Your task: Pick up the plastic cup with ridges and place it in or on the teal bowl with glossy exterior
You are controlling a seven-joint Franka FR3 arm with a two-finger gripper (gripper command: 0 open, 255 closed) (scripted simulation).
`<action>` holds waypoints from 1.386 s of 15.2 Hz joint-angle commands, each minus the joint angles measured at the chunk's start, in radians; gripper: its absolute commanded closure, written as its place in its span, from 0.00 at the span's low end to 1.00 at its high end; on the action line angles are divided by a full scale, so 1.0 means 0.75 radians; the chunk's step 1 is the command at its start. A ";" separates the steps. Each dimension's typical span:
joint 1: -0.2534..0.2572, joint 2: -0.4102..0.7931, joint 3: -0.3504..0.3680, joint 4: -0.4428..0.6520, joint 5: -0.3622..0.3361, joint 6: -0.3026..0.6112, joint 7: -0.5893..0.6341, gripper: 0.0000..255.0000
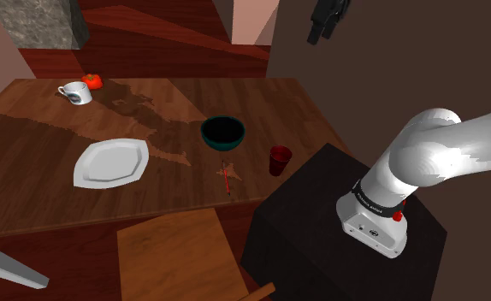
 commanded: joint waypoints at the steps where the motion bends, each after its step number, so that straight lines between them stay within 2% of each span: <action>1: 0.000 0.000 0.000 0.000 0.000 0.000 0.000 0.00; 12: -0.032 0.008 -0.097 -0.471 -0.005 0.439 -0.130 0.00; 21: -0.049 0.237 -0.198 -0.729 0.012 0.889 -0.271 0.00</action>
